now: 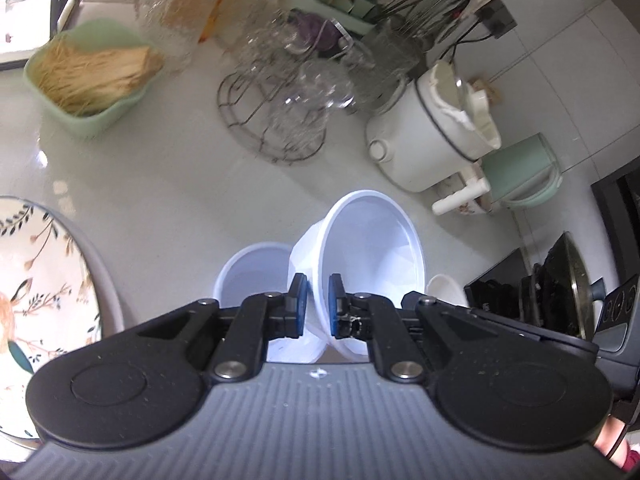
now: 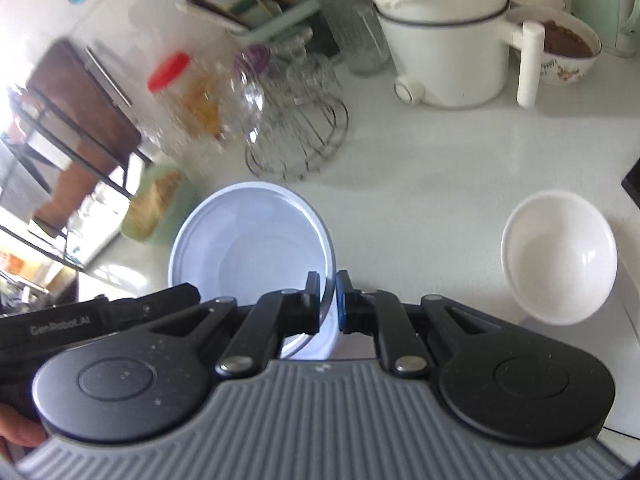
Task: Organize plates and bowls
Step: 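Lower the second blue bowl into the first and open both grippers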
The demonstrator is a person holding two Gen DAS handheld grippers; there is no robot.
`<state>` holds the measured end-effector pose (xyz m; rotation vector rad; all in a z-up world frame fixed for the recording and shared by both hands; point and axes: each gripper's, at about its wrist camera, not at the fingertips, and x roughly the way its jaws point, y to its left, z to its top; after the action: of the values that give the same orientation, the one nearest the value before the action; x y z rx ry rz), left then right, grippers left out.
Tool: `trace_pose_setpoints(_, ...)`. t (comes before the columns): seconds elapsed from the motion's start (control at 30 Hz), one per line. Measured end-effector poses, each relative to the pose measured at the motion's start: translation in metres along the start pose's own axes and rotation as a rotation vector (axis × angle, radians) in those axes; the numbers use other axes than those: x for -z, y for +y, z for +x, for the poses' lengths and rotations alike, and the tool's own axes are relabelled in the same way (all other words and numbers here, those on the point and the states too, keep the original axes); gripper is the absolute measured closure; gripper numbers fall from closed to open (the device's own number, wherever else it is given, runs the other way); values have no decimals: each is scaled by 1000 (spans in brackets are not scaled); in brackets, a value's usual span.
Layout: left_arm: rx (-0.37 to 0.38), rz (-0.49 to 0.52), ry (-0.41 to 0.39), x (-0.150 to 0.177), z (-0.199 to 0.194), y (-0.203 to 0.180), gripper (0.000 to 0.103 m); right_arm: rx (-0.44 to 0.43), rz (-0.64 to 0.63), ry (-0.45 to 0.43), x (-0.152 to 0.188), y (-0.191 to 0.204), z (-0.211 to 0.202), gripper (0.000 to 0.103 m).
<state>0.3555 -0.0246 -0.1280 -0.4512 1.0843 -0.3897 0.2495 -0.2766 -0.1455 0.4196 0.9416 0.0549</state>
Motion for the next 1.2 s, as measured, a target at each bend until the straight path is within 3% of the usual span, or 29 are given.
trace_pose_setpoints(0.17, -12, -10, 18, 10, 4, 19, 91, 5, 2, 45, 14, 4, 14, 92)
trace_pose_setpoints(0.6, -28, 1, 41, 4, 16, 39, 90, 22, -16, 28, 21, 15, 33, 90)
trace_pose_setpoints(0.63, -31, 4, 45, 4, 16, 40, 87, 25, -13, 25, 21, 14, 33, 90)
trace_pose_setpoints(0.73, -50, 13, 41, 1, 13, 40, 63, 33, -3, -3, 21, 13, 30, 90)
trace_pose_setpoints(0.87, -56, 39, 25, -4, 7, 38, 60, 50, 18, -28, 20, 11, 27, 90)
trace_pose_setpoints(0.93, -61, 63, 18, -6, 4, 34, 60, 56, 19, -46, 20, 11, 22, 82)
trace_pose_setpoints(1.0, -59, 88, 8, -7, -1, 30, 60, 64, 10, -83, 22, 13, 14, 64)
trace_pose_setpoints(1.2, -58, 178, -28, -10, -20, 12, 60, 89, -12, -182, 27, 20, -16, 64)
